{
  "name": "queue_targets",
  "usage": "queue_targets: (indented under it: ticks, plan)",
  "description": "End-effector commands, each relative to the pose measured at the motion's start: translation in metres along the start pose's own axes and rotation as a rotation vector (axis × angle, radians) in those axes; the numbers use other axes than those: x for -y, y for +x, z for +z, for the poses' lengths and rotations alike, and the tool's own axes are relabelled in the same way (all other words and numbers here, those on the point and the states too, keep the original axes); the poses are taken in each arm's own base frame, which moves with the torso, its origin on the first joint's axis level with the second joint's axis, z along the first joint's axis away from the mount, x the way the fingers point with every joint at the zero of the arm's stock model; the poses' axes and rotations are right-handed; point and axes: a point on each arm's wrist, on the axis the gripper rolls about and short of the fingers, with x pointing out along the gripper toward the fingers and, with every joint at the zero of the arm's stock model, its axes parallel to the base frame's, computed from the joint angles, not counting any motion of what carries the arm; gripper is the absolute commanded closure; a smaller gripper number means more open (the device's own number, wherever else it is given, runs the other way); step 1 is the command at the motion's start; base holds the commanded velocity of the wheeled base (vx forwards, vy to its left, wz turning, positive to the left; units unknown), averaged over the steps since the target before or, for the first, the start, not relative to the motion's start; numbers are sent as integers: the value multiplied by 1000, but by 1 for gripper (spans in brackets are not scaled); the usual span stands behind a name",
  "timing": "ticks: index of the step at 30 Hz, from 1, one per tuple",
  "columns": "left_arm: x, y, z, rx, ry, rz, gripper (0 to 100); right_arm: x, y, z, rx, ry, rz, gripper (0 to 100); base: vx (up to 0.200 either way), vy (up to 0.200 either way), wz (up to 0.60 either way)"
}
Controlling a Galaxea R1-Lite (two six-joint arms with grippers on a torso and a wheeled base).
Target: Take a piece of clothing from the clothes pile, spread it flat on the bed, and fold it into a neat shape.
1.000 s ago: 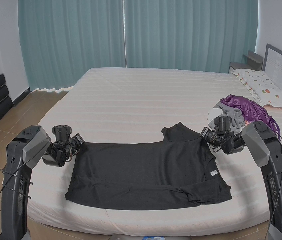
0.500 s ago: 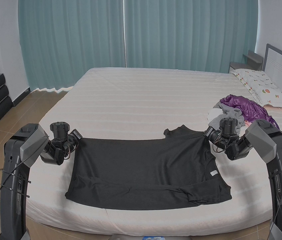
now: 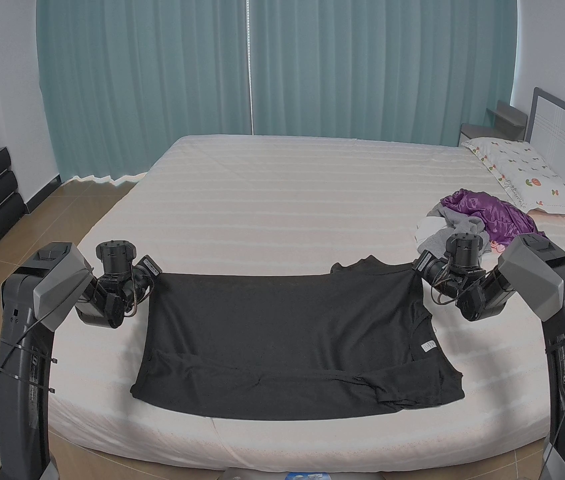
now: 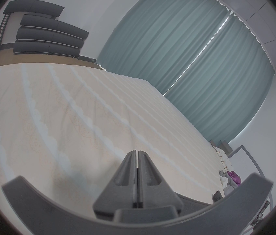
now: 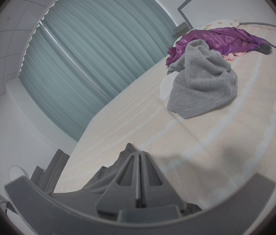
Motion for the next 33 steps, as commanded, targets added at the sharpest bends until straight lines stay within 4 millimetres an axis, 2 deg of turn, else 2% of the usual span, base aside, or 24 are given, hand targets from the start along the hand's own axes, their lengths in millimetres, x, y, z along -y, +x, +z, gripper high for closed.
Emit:
queue_targets:
  ticks: [1, 7, 12, 27, 33]
  plan:
    - [1, -3, 3, 5, -1, 0, 100, -7, -7, 11, 18, 1, 10, 100, 0, 0, 0]
    - [0, -8, 0, 12, -1, -12, 100, -2, -13, 5, -14, 1, -11, 100, 0, 0, 0]
    - [0, -11, 4, 18, -2, -15, 100, -2, -17, 11, -4, 5, -8, 100, 0, 0, 0]
    - [-1, -12, 3, 18, -2, -12, 100, 3, -14, 5, -15, 7, -13, 100, 0, 0, 0]
    - [2, -32, 12, -3, -3, -11, 100, 3, -30, 13, -41, 14, -3, 100, 0, 0, 0]
